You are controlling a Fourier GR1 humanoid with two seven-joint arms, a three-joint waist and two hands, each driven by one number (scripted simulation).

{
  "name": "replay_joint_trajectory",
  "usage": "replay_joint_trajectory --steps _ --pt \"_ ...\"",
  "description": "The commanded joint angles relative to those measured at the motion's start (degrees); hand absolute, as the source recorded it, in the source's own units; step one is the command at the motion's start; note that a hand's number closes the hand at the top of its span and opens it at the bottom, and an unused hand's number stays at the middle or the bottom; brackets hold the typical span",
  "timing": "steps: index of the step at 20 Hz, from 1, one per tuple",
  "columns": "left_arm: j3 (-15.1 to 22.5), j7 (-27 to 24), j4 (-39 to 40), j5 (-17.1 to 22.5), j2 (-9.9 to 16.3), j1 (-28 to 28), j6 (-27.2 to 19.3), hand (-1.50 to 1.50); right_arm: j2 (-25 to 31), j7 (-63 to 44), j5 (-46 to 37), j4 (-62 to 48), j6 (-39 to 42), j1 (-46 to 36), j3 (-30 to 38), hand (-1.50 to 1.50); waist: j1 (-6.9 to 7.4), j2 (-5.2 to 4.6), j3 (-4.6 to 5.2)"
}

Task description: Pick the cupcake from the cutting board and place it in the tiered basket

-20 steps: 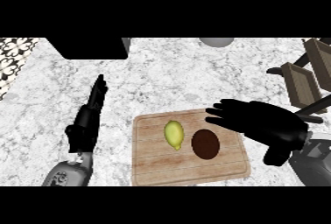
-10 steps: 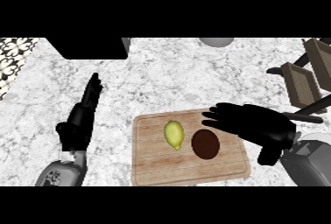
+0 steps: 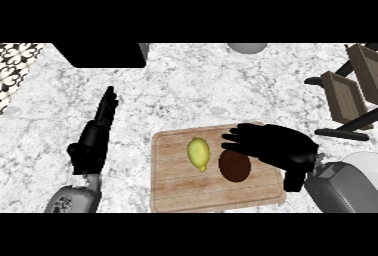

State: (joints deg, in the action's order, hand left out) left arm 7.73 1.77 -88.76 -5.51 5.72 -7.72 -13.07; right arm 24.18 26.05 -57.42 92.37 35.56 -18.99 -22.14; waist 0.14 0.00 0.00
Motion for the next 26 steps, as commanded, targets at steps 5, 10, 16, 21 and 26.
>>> replay_joint_trajectory --steps 5,10,16,21,26 --pt "-0.9 4.3 -5.3 -0.6 -0.3 0.5 1.5 0.00 -2.6 2.6 -3.3 -4.5 0.9 -1.4 0.4 -1.50 0.09 0.02 -0.01" --pt "-1.0 2.9 0.7 -2.6 -2.1 -2.9 0.3 0.00 -5.8 0.4 -6.1 -5.8 0.2 -0.5 -2.3 -1.50 -0.02 -0.01 -0.01" --pt "-0.2 2.0 -0.6 -4.6 -3.5 -0.7 -0.3 0.00 -7.0 0.3 -7.8 -4.8 0.1 1.9 -1.8 -1.50 -0.12 0.03 -0.01" --pt "-1.7 1.3 -0.3 -3.3 -3.9 -0.7 0.8 0.00 -10.5 2.1 -10.1 -12.2 -4.8 0.3 -2.2 -1.50 0.01 -0.01 -0.01" --pt "-3.4 -4.8 3.3 -3.4 -2.8 0.9 2.3 0.00 -9.3 4.8 -9.1 -11.7 -2.5 -0.3 0.7 -1.50 -0.05 -0.03 0.00"
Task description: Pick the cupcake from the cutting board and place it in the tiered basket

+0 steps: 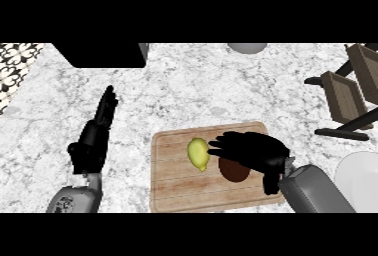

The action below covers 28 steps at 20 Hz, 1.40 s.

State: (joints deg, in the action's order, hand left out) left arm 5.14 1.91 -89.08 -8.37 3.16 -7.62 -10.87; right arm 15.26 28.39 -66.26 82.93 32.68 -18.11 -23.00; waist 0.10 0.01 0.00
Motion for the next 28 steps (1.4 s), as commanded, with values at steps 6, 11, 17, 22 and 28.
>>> replay_joint_trajectory --steps 6,11,17,22,28 --pt "0.7 -0.1 1.2 -1.7 -2.0 0.1 -0.6 0.00 -4.8 -1.9 -1.1 3.3 0.0 5.4 -0.3 -1.50 -0.19 0.05 0.01" --pt "-1.9 -0.5 4.1 0.3 -0.6 -4.0 1.3 0.00 -6.9 3.9 -4.0 -8.7 -16.4 0.7 1.2 1.50 0.05 -0.10 -0.01" --pt "-0.1 -2.1 1.5 -1.8 -1.8 0.7 -0.2 0.00 -10.3 4.1 -7.6 -13.8 -23.2 -1.5 1.5 1.50 0.19 -0.05 0.00" --pt "-2.0 0.0 0.9 -1.1 0.0 1.2 -0.2 0.00 1.7 -22.0 -10.9 -8.0 -8.0 0.4 18.4 1.50 -4.42 1.36 0.49" --pt "-2.5 -0.1 0.3 -0.7 -0.2 2.4 -0.6 0.00 2.8 -40.2 -12.3 4.8 5.1 -3.0 27.5 1.50 -3.82 1.52 0.35"
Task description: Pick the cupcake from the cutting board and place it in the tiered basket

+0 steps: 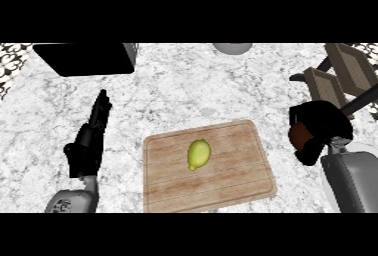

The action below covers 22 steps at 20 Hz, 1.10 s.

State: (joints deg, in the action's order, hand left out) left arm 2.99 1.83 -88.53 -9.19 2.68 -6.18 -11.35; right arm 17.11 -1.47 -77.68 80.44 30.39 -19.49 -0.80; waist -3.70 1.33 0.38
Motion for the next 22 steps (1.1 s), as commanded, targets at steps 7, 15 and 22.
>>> replay_joint_trajectory --steps 7,15,22 --pt "0.9 2.6 -1.8 -0.5 -0.6 -1.6 -0.2 0.00 0.2 -23.1 0.0 25.9 27.6 -15.1 12.5 1.50 1.89 -0.30 -0.18" --pt "0.6 -0.1 0.7 0.7 -0.5 -2.5 1.5 0.00 4.6 -29.6 2.7 33.9 47.7 -36.3 21.6 1.50 2.91 -0.73 -0.21" --pt "2.0 1.3 -2.0 0.0 -0.7 -0.9 1.8 0.00 10.9 -31.7 3.3 24.4 54.8 -54.1 28.6 1.50 3.60 -0.80 -0.28"
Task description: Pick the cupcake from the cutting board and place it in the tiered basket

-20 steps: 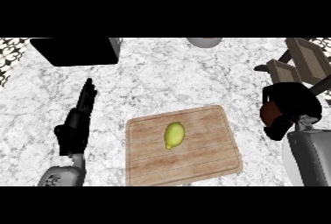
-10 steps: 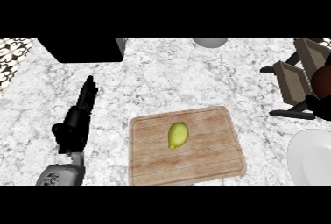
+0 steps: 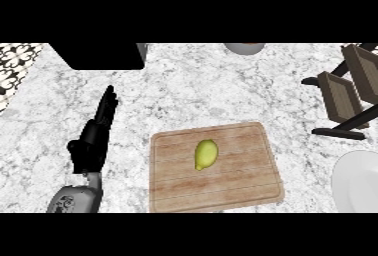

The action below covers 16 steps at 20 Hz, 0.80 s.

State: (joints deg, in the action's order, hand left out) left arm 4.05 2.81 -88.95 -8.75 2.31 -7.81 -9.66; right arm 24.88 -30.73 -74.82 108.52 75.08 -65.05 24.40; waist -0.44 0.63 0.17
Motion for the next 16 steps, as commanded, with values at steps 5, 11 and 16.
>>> replay_joint_trajectory --steps 5,11,16 --pt "0.1 -2.2 1.7 -0.7 -0.4 0.6 -0.4 0.00 -1.1 -6.2 0.4 -12.3 2.1 -16.6 11.9 1.50 0.79 -0.42 -0.09" --pt "2.0 1.2 -2.2 -1.8 -1.6 0.5 -1.1 0.00 5.2 -5.0 1.6 -23.8 -4.7 -17.7 8.8 1.50 0.94 -0.54 -0.14" --pt "0.8 0.9 -0.8 -1.0 -0.7 -1.5 0.0 0.00 10.8 -1.3 1.0 -34.3 -15.1 -15.7 4.0 1.50 1.17 -0.83 -0.13"
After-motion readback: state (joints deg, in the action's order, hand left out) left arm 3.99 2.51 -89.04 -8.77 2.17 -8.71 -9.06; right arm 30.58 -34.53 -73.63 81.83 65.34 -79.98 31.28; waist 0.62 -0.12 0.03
